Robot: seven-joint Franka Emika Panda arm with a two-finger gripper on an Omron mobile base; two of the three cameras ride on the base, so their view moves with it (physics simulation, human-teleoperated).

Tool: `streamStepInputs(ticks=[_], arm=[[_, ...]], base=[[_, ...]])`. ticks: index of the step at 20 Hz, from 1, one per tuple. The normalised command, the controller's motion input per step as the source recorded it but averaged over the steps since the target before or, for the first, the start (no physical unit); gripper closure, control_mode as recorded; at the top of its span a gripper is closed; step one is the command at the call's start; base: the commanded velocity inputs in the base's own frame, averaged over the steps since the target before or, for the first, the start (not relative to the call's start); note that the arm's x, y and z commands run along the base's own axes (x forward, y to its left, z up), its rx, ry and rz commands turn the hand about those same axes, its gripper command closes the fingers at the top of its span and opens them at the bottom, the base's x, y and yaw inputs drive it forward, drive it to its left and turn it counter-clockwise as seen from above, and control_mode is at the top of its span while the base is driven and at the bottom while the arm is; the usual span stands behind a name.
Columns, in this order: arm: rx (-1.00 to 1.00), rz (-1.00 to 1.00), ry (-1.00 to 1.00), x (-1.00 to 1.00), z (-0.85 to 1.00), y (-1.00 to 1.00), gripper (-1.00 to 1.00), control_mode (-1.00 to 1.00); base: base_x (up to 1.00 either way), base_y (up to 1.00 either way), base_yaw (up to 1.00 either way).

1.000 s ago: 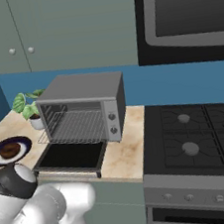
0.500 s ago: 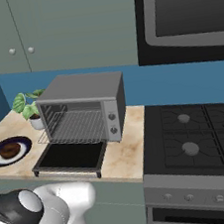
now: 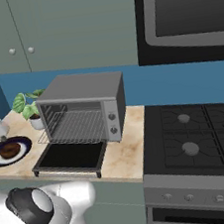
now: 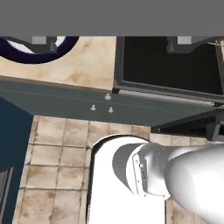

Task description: Pick up the bagel from the plate, place it on the toaster oven rack, close the door, and set the timer.

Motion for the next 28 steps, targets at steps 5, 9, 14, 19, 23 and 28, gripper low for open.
streamStepInputs(ticks=[5, 9, 14, 19, 23, 28], arm=[[0.00, -0.01, 0.26, 0.74, -0.21, 0.60, -1.00, -1.00], [-0.01, -0.03, 0.28, 0.66, -0.21, 0.64, -1.00, -1.00], [0.00, -0.04, 0.22, 0.60, -0.47, 0.41, -1.00, -1.00], [-0.04, -0.03, 0.07, 0.43, -0.71, 0.26, -1.00, -1.00], [-0.07, -0.06, -0.02, 0.06, -0.56, 0.16, -1.00, -1.00], [-0.05, -0.08, -0.05, 0.01, -0.46, 0.07, -1.00, -1.00]], base=[[0.00, 0.00, 0.00], [0.00, 0.00, 0.00], [0.00, 0.00, 0.00], [0.00, 0.00, 0.00], [0.00, 0.00, 0.00], [0.00, 0.00, 0.00]])
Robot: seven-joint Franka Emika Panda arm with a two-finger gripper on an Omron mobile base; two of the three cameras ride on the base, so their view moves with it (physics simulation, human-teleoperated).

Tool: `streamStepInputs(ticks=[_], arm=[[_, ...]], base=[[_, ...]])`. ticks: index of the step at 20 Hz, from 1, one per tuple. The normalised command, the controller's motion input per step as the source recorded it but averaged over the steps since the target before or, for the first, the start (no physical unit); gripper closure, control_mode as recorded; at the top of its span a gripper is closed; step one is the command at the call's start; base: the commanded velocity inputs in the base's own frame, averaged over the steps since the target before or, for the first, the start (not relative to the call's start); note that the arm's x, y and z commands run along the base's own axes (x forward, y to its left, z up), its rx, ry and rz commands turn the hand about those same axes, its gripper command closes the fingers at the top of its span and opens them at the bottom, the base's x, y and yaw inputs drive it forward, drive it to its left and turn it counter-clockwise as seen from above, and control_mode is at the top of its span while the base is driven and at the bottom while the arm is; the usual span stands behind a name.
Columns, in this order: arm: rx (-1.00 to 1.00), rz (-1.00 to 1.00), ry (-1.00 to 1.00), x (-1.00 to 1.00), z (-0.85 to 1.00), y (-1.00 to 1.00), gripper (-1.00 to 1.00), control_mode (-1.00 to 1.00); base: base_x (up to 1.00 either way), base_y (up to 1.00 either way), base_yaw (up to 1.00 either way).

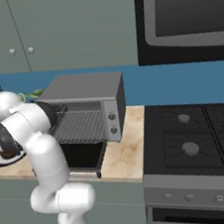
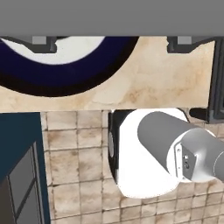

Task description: Pick up the bagel from the plate, place it on the toaster oven rack, close the door, and set the timer.

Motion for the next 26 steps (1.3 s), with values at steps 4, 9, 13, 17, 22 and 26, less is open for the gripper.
streamStepInputs(ticks=[4, 9, 13, 17, 22, 26], arm=[[-0.02, -0.11, -0.06, 0.00, -0.37, 0.00, -1.00, -1.00], [0.00, -0.12, -0.09, 0.00, -0.28, 0.00, -1.00, -1.00], [0.00, -0.10, -0.14, 0.09, -0.16, 0.00, -1.00, -1.00], [0.00, -0.07, -0.19, 0.14, -0.05, 0.00, -1.00, -1.00], [0.00, -0.05, -0.17, 0.15, -0.12, 0.00, -1.00, -1.00], [0.00, -0.04, -0.10, 0.10, -0.26, -0.02, -1.00, -1.00]], base=[[0.00, 0.00, 0.00], [0.00, 0.00, 0.00], [0.00, 0.00, 0.00], [0.00, 0.00, 0.00], [0.00, 0.00, 0.00], [0.00, 0.00, 0.00]])
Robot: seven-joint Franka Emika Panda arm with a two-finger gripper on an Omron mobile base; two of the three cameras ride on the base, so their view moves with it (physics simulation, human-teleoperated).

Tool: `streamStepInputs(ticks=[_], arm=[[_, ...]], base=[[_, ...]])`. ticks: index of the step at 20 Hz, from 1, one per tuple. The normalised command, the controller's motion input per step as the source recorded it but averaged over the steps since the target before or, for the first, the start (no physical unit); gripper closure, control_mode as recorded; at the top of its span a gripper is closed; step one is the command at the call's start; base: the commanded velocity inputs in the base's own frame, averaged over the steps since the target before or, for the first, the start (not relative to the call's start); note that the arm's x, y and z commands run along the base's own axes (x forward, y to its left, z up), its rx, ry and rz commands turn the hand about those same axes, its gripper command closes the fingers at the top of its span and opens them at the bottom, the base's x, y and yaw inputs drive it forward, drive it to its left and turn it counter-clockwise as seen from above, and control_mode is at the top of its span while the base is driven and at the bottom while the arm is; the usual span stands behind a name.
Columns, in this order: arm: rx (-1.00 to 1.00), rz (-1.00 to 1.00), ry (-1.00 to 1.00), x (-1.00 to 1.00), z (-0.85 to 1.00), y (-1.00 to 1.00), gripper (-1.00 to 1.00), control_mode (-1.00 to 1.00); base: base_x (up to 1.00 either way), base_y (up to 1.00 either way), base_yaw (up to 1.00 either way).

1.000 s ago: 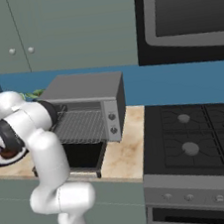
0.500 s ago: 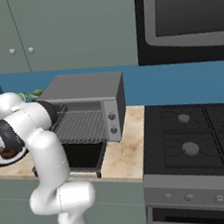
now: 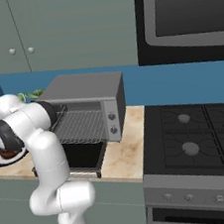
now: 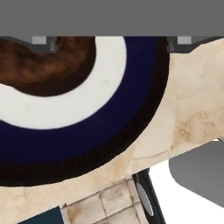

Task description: Pick up the bagel from the plate, place it on the toaster oven rack, close the door, and set the timer.

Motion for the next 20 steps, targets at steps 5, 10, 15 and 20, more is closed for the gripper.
streamStepInputs(ticks=[5, 10, 15, 20], arm=[[0.03, -0.04, -0.04, 0.25, -0.08, 0.00, -1.00, -1.00], [0.08, -0.01, -0.01, 0.23, 0.00, 0.00, -1.00, -1.00], [0.08, 0.00, 0.00, 0.04, -0.15, 0.00, -1.00, -1.00], [0.06, 0.00, 0.00, 0.00, -0.17, 0.00, -1.00, -1.00]], base=[[0.00, 0.00, 0.00], [0.00, 0.00, 0.00], [0.00, 0.00, 0.00], [0.00, 0.00, 0.00]])
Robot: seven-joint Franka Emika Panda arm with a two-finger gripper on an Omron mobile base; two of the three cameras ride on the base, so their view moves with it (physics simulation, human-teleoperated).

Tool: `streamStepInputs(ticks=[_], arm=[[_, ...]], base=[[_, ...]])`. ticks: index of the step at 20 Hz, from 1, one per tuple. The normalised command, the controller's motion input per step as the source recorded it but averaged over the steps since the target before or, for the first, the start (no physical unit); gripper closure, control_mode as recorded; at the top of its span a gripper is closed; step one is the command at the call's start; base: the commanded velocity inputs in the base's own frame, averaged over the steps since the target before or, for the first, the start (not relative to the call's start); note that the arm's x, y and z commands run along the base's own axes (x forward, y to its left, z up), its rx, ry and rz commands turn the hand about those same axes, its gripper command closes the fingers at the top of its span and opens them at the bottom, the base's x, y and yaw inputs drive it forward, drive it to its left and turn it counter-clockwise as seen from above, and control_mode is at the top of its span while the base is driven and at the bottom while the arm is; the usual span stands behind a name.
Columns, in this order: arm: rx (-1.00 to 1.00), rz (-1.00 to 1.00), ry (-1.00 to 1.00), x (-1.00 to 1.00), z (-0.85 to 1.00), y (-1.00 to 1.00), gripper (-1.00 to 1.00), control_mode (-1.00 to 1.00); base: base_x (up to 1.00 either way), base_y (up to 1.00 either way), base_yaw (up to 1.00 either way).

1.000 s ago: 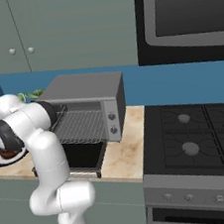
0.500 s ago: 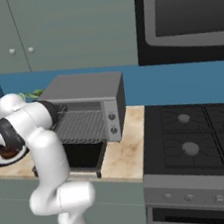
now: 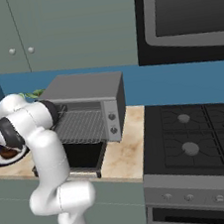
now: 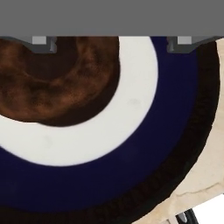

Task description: Pick up the bagel from the plate, place it on the toaster oven rack, close the door, and set the timer.

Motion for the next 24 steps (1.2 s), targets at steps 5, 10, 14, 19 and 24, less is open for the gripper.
streamStepInputs(ticks=[5, 10, 14, 19, 24], arm=[[0.10, 0.00, 0.00, 0.00, -0.01, 0.00, -1.00, -1.00], [0.09, 0.00, 0.00, 0.00, -0.12, 0.00, -1.00, -1.00], [0.04, 0.00, 0.02, 0.00, -0.31, 0.00, -1.00, -1.00], [0.02, 0.00, 0.01, 0.00, -0.31, 0.00, -1.00, -1.00], [0.00, 0.00, 0.06, 0.02, -0.27, 0.09, 1.00, -1.00]], base=[[0.00, 0.00, 0.00], [0.00, 0.00, 0.00], [0.00, 0.00, 0.00], [0.00, 0.00, 0.00], [0.00, 0.00, 0.00]])
